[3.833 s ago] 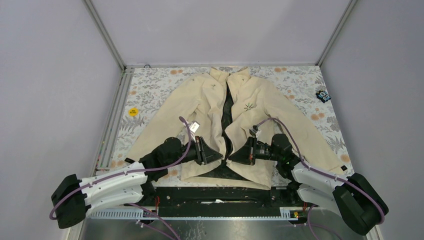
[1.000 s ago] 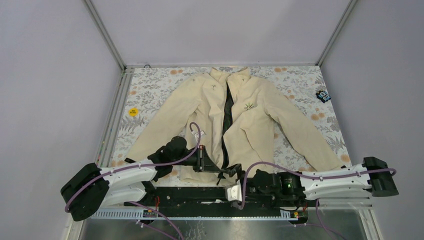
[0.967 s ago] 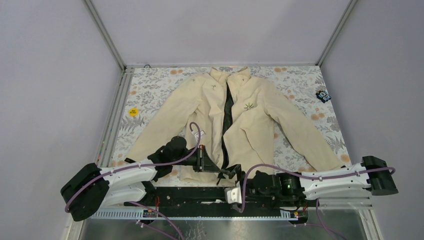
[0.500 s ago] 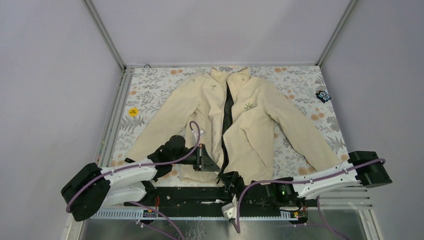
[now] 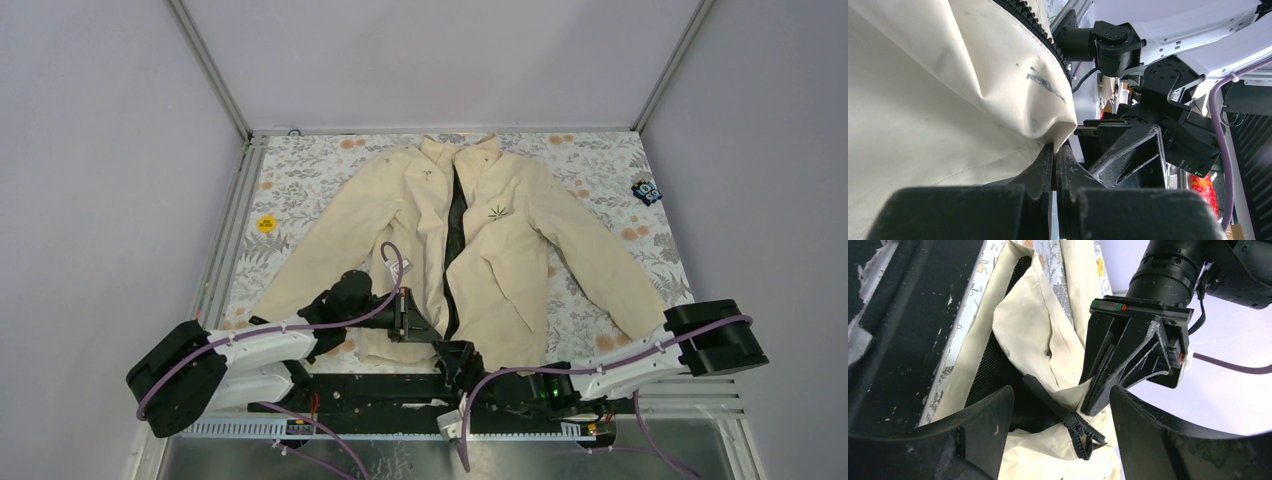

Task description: Zip up the jacket

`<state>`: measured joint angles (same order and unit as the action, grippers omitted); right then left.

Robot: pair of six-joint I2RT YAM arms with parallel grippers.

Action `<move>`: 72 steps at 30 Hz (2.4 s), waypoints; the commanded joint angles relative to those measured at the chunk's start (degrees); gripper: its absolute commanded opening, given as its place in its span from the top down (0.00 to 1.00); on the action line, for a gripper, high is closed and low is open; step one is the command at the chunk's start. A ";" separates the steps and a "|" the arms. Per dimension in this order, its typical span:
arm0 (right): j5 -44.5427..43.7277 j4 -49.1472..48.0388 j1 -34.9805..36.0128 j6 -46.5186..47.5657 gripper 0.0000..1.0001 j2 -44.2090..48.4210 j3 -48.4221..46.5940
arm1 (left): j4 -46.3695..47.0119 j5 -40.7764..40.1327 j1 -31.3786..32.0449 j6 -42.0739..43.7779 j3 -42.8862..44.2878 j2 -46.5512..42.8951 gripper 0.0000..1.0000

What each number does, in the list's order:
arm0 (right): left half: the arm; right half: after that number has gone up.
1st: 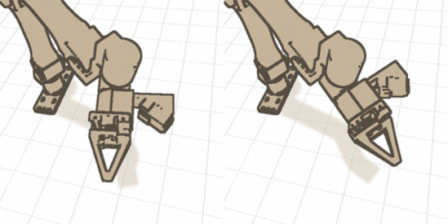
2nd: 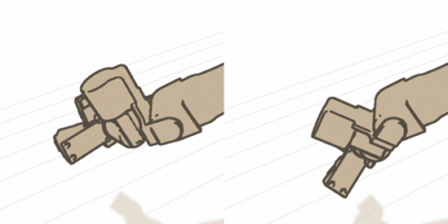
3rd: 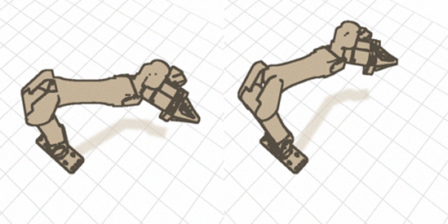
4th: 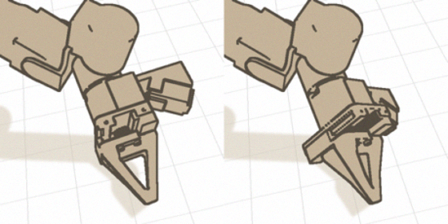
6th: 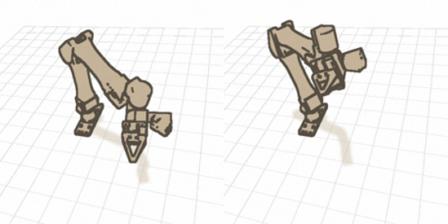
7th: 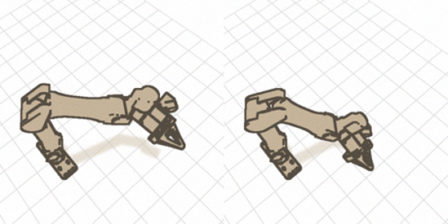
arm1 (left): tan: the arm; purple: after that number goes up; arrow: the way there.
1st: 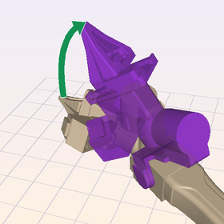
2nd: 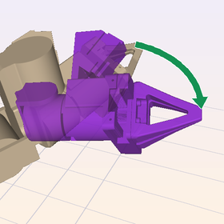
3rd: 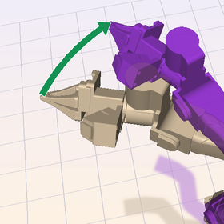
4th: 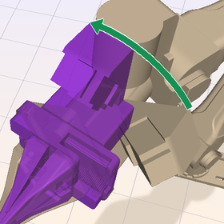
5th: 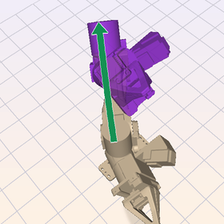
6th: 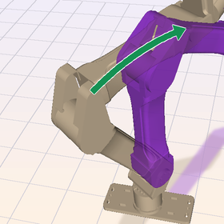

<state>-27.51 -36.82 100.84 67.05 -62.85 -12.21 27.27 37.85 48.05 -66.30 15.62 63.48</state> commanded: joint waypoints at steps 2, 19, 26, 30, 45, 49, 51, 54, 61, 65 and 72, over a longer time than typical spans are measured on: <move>-3.44 -11.54 0.53 2.79 0.23 -2.22 0.39 | 5.16 2.41 -0.20 -1.01 -0.50 -0.11 1.00; -2.52 -11.24 0.50 -0.92 0.36 3.72 2.87 | 5.70 2.15 -0.15 -1.26 -0.50 0.09 1.00; -1.14 -11.66 0.48 -1.76 0.49 2.52 2.68 | 6.08 2.21 -0.18 -1.66 -0.46 -0.03 1.00; -0.53 -12.77 0.51 -1.90 0.53 1.14 2.59 | 6.04 2.32 -0.15 -1.72 -0.41 -0.16 1.00; -0.31 -14.87 0.44 -1.25 0.60 -3.31 1.52 | 6.55 2.50 -0.15 -1.99 -0.59 -0.43 1.00; -0.16 -15.42 0.41 -1.15 0.62 -4.50 1.05 | 6.57 2.50 -0.15 -1.99 -0.59 -0.34 1.00; -0.26 -15.81 0.41 -1.18 0.66 -4.43 1.07 | 6.51 2.50 -0.15 -1.88 -0.67 -0.16 1.00; 0.33 -12.89 0.43 -2.63 0.82 -2.99 0.28 | 6.56 2.41 -0.16 -1.72 -0.84 0.18 1.00; 5.45 -2.44 -1.14 -12.83 1.00 1.88 -0.58 | 6.75 2.35 -0.21 -1.13 -1.17 1.15 1.00; 11.62 0.50 -5.43 -23.22 1.00 5.51 -0.43 | 6.83 2.32 -0.18 -1.02 -2.26 1.36 1.00; 20.78 0.21 -15.26 -35.56 1.00 9.82 0.06 | 3.60 2.07 -0.15 0.50 -3.59 0.29 1.00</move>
<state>-12.45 -36.58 91.00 41.78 -55.66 -11.18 30.94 38.76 48.03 -67.57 13.34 64.66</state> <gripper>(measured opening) 0.021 0.022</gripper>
